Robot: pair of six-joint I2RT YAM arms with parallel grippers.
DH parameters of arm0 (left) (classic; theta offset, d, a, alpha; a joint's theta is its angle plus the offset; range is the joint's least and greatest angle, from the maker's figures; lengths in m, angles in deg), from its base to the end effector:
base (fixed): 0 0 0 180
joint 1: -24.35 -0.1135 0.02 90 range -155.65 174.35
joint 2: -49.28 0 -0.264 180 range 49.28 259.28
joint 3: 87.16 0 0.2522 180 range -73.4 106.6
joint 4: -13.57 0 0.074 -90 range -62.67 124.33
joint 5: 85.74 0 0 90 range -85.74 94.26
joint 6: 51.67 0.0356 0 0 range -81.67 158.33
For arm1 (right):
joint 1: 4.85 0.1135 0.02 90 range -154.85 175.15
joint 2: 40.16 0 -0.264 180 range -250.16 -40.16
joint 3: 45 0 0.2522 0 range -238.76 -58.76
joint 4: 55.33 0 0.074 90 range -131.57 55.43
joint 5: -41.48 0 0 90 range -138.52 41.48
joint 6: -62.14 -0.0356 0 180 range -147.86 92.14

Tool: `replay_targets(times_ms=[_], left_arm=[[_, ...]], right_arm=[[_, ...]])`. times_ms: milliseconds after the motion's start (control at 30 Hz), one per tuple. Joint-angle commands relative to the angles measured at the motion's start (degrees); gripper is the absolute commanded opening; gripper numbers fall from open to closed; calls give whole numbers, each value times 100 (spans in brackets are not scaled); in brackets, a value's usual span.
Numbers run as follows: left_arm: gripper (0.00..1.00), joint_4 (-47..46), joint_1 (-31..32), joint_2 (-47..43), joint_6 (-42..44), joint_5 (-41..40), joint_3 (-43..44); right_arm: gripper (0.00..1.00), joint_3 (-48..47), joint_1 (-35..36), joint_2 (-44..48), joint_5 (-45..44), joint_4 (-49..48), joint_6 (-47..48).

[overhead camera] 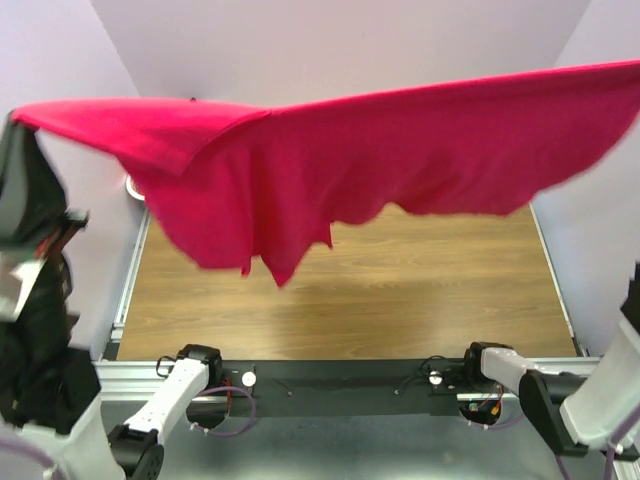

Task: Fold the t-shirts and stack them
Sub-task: Flatten the tshirt out

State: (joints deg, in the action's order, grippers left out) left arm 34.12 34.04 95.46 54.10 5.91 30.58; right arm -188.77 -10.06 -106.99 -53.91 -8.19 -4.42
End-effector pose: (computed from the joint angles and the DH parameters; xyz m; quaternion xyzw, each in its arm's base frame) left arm -0.0140 0.0014 0.6284 0.0868 0.3225 0.0452 0.9415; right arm 0.0675 -0.0095 0.6563 -0.0392 0.5011 -0.2367 0.8315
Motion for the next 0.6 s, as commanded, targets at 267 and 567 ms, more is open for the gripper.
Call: replay_targets(times_ms=[267,567], left_arm=[[0,1132,-73,-740,857,915,-980],[0,922,-73,-900,1596,1908,-4165]], right_arm=[[1,1545,-24,292,-420,-526,679],[0,5050,-24,584,1188,-744,899]])
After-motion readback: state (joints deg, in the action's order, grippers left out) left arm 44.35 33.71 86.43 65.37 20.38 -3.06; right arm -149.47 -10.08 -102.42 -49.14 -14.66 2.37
